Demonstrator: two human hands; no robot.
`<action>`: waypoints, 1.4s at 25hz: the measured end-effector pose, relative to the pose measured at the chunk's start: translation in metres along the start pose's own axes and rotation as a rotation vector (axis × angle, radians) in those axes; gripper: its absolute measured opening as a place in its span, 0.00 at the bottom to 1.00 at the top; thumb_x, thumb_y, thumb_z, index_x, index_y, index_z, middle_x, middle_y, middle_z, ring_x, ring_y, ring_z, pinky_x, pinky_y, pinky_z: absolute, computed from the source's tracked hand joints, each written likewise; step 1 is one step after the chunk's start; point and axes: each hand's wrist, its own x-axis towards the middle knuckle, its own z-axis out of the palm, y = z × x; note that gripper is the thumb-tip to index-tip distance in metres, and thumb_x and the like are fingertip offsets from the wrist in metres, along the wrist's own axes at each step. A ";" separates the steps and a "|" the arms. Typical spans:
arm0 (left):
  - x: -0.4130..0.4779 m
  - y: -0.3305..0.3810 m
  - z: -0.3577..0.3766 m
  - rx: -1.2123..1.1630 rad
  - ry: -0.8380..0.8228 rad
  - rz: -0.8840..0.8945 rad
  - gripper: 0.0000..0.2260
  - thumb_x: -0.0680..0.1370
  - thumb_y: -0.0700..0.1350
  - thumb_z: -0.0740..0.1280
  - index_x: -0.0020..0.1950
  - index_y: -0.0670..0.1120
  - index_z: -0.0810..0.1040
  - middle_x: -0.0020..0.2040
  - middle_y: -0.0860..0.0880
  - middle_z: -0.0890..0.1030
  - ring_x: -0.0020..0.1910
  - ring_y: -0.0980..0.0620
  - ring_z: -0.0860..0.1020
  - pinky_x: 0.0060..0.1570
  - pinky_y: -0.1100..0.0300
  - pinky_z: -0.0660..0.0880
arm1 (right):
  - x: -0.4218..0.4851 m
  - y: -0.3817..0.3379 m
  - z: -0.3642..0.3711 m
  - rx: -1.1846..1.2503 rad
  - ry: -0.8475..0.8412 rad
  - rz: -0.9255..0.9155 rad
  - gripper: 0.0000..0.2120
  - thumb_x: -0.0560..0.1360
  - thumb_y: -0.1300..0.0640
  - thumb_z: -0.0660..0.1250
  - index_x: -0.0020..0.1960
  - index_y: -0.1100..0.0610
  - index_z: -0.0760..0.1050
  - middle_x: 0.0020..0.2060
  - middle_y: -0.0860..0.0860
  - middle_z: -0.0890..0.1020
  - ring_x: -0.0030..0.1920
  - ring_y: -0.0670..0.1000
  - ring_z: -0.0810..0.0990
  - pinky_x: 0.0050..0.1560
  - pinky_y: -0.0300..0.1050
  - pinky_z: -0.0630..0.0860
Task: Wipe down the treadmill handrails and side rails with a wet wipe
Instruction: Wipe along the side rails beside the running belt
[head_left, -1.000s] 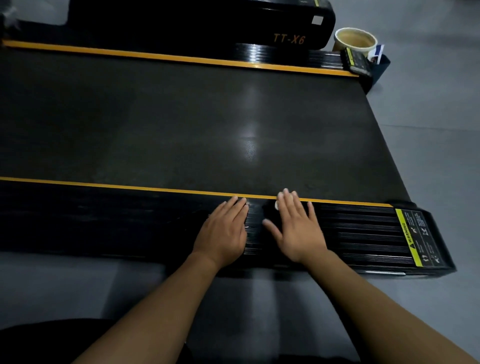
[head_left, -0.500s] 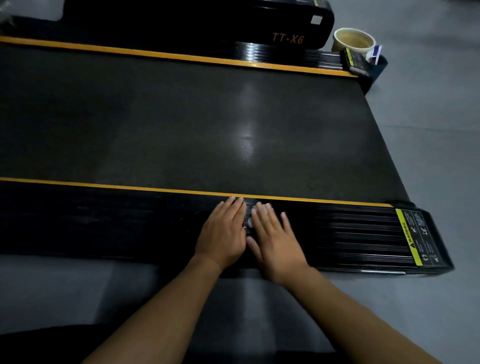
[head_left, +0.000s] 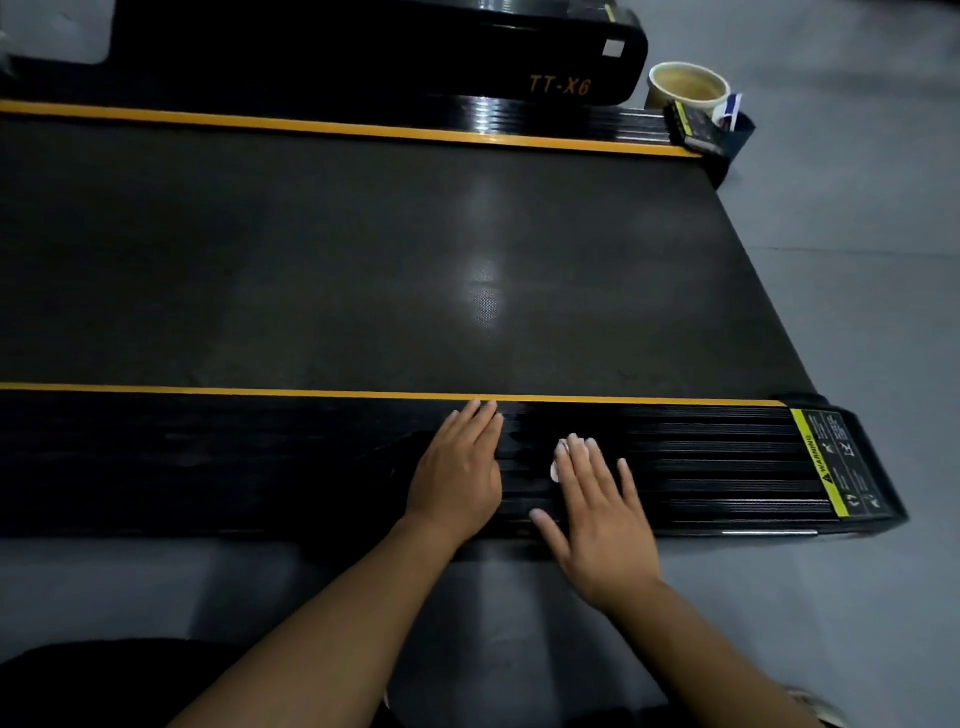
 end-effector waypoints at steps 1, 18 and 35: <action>0.001 -0.001 -0.001 -0.005 -0.001 -0.003 0.29 0.78 0.46 0.48 0.75 0.39 0.73 0.77 0.42 0.72 0.79 0.45 0.65 0.79 0.47 0.60 | -0.005 -0.005 0.003 0.005 -0.006 -0.005 0.39 0.82 0.32 0.49 0.82 0.60 0.59 0.82 0.57 0.59 0.82 0.57 0.54 0.78 0.60 0.54; -0.027 -0.064 -0.035 0.212 -0.028 0.071 0.26 0.83 0.53 0.53 0.76 0.41 0.72 0.78 0.45 0.71 0.79 0.46 0.66 0.77 0.44 0.63 | -0.036 -0.029 0.016 0.032 0.097 0.114 0.36 0.82 0.39 0.55 0.81 0.61 0.62 0.81 0.58 0.60 0.82 0.58 0.57 0.78 0.60 0.58; -0.028 -0.062 -0.035 0.222 -0.032 0.050 0.27 0.83 0.53 0.52 0.77 0.42 0.70 0.79 0.46 0.69 0.79 0.47 0.64 0.79 0.45 0.61 | 0.028 -0.039 0.003 0.013 -0.057 0.057 0.42 0.82 0.31 0.41 0.81 0.62 0.58 0.81 0.59 0.59 0.82 0.59 0.56 0.79 0.60 0.53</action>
